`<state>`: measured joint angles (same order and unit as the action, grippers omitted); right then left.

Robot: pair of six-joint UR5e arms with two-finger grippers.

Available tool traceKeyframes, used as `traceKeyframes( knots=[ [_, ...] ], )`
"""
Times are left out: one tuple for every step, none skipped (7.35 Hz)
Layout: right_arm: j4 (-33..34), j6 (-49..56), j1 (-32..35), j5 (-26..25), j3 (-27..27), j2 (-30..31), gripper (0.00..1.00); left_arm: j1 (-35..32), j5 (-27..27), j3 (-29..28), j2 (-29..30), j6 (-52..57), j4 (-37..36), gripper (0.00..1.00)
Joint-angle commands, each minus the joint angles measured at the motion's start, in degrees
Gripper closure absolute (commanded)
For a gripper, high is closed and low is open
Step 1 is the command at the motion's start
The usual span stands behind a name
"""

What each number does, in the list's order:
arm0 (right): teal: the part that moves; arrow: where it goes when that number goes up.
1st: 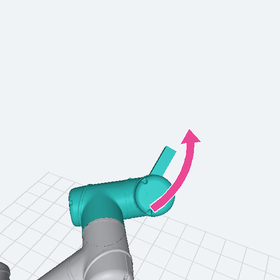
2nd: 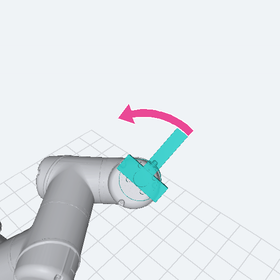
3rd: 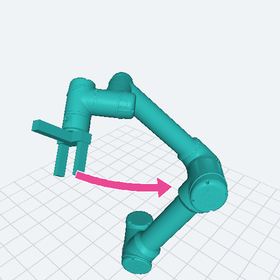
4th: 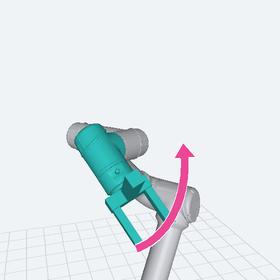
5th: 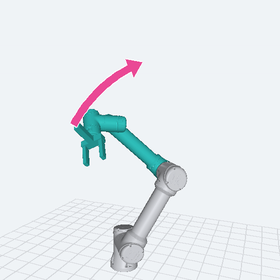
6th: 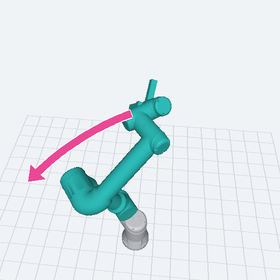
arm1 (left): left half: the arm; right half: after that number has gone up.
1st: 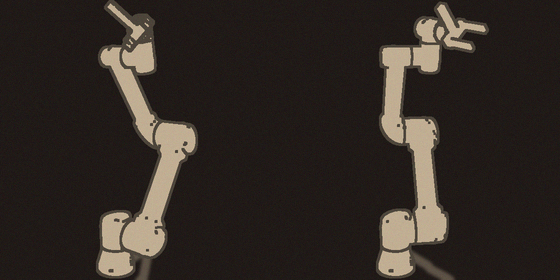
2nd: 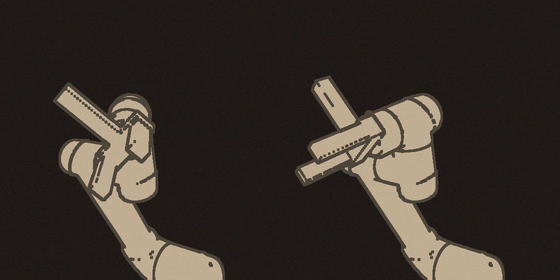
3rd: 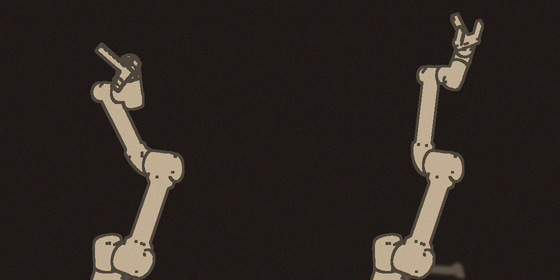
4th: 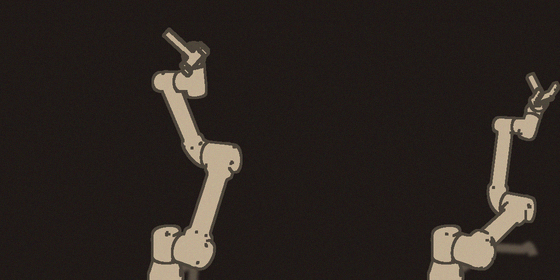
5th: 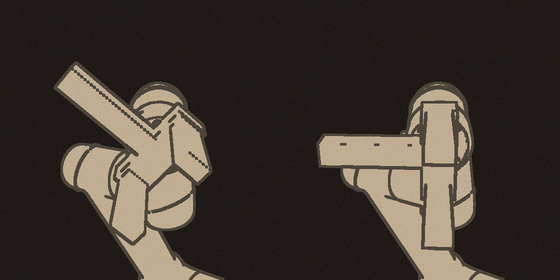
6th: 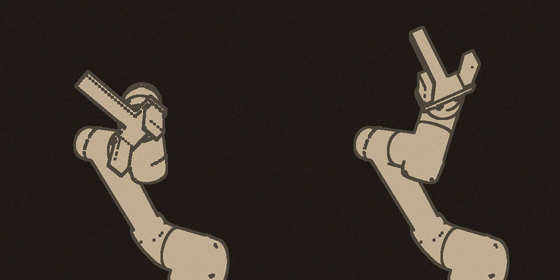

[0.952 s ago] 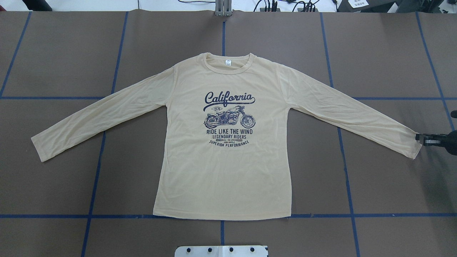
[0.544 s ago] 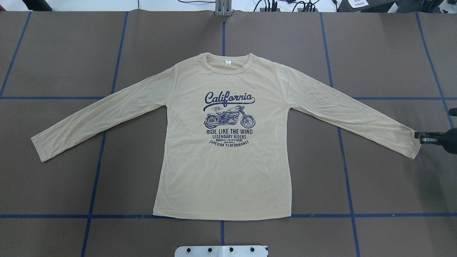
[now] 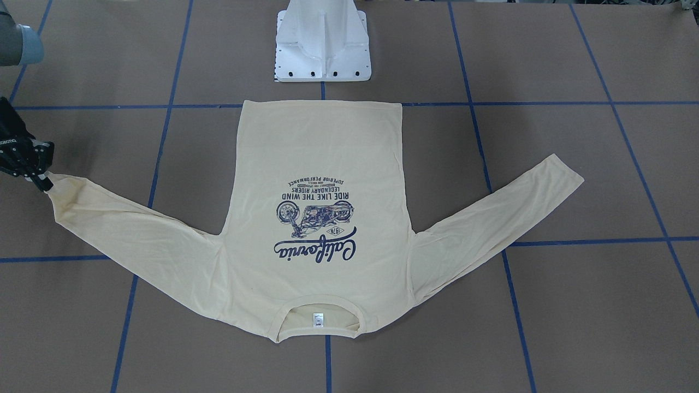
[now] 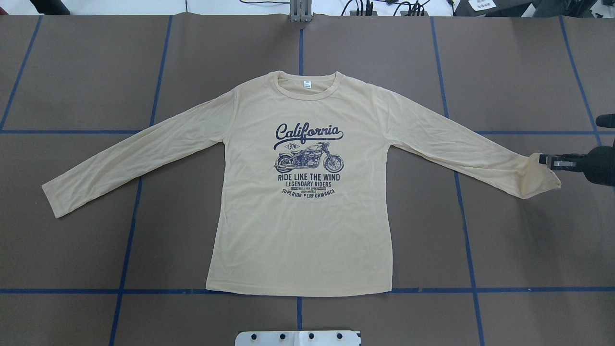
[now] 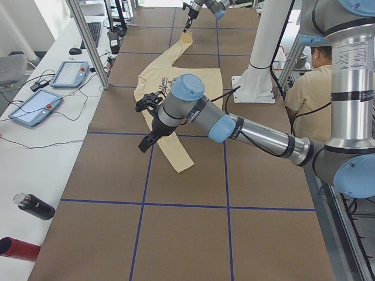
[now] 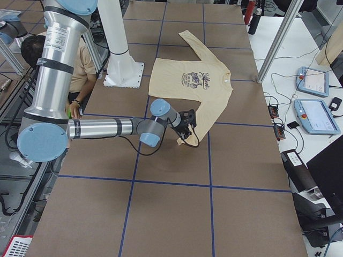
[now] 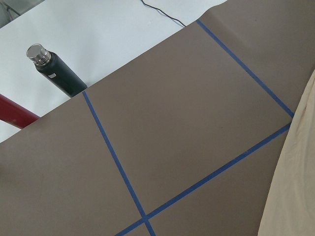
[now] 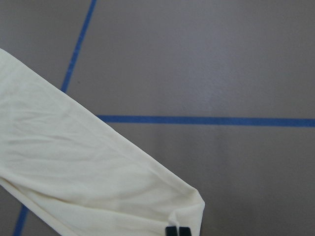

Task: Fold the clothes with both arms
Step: 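Carry the sleeve with the right gripper across onto the shirt's chest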

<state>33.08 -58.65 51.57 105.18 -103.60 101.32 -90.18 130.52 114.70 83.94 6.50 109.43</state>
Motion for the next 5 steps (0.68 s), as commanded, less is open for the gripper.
traceKeyframes(
  knots=[
    [18.96,-4.44,0.20,-2.85,-5.74,-15.27,1.00,0.00,0.00,0.00,0.00,-0.17,0.00,0.00],
    [27.04,-6.63,-2.50,-6.62,-5.22,-24.41,1.00,0.00,0.00,0.09,0.00,-0.35,0.00,0.00],
    [36.87,-10.48,-6.88,-12.83,-3.56,-34.85,1.00,0.00,0.00,0.00,-0.09,-0.35,0.00,0.00],
    [43.32,-13.66,-11.36,-20.12,0.03,-43.57,1.00,0.00,0.00,0.00,0.00,-0.44,0.00,0.00],
    [43.82,-16.99,-14.28,-24.97,6.15,-50.97,1.00,0.00,0.00,0.00,-0.09,-0.53,0.00,0.00]
  ],
)
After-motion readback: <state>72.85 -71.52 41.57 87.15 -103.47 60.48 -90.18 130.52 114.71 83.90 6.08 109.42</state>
